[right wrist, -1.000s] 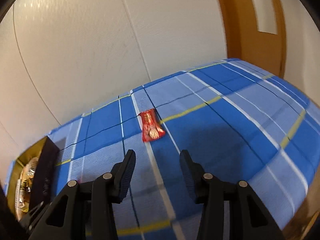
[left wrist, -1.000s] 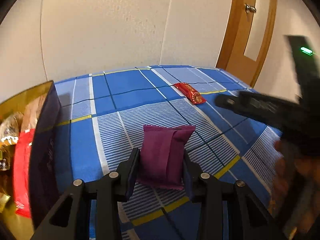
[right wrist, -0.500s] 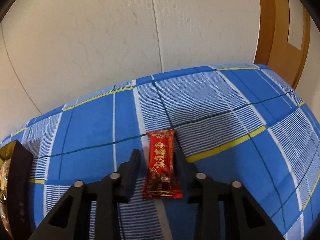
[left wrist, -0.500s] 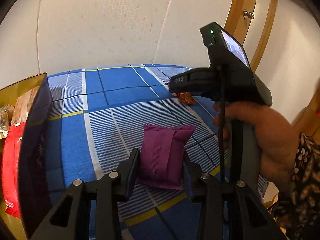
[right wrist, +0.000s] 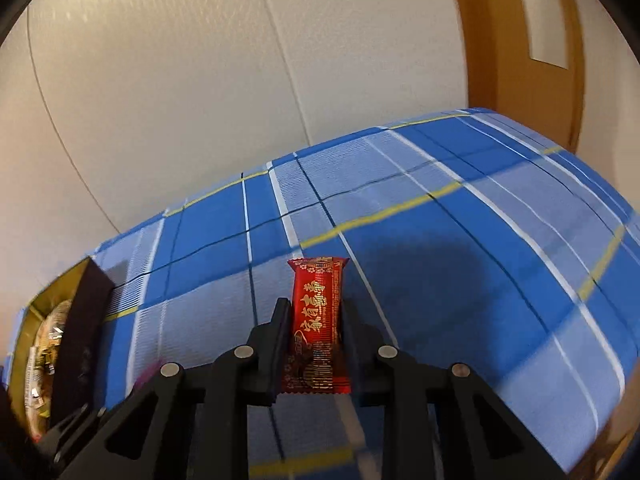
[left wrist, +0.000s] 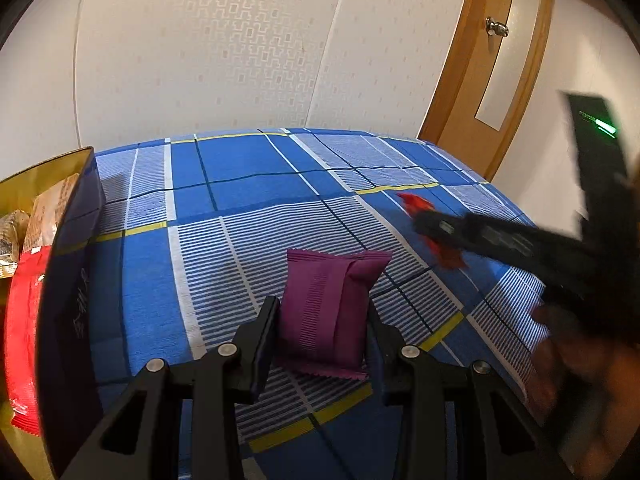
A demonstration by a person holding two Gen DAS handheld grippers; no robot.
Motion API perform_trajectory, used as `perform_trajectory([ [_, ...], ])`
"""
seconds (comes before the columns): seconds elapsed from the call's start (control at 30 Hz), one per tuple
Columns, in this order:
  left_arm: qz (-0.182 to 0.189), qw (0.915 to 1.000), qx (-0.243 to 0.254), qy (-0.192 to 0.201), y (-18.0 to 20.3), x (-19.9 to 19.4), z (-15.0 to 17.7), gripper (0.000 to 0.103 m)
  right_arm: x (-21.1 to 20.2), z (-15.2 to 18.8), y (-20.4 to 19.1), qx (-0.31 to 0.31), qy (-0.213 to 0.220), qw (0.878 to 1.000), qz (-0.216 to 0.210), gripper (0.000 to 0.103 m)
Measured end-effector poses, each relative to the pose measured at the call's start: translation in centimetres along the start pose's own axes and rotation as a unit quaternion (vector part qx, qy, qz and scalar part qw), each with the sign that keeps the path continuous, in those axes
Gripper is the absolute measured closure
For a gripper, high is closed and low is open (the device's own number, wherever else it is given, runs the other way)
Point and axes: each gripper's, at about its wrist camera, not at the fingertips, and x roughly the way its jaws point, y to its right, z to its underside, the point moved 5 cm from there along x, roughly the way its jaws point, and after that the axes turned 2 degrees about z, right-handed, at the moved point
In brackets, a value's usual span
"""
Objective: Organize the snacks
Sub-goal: 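Carry the purple pouch into the gold tray with the left tool and release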
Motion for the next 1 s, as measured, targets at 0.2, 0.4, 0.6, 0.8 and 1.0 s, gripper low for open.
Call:
perform_trajectory([
  [0.2,-0.010,0.9999,0.011,-0.003,0.4,0.0,0.1,0.063,-2.7,3.7,1.2,0.053,0.012,0.998,-0.004,0.078],
  [0.4,-0.022,0.9993,0.030,-0.005,0.7,0.0,0.1,0.064,-5.2,4.9,1.2,0.057,0.035,0.998,-0.004,0.078],
  [0.6,-0.043,0.9959,0.077,-0.023,1.7,-0.4,0.3,0.064,-5.4,5.8,1.9,0.084,0.032,0.996,-0.020,0.078],
  [0.8,-0.023,0.9975,0.065,-0.018,2.3,-2.8,0.6,0.064,-5.4,6.0,2.3,0.099,0.036,0.994,-0.031,0.078],
  [1.0,-0.001,0.9970,0.078,0.006,3.3,-6.9,0.8,0.064,-5.2,6.1,2.0,0.096,0.036,0.994,-0.034,0.078],
])
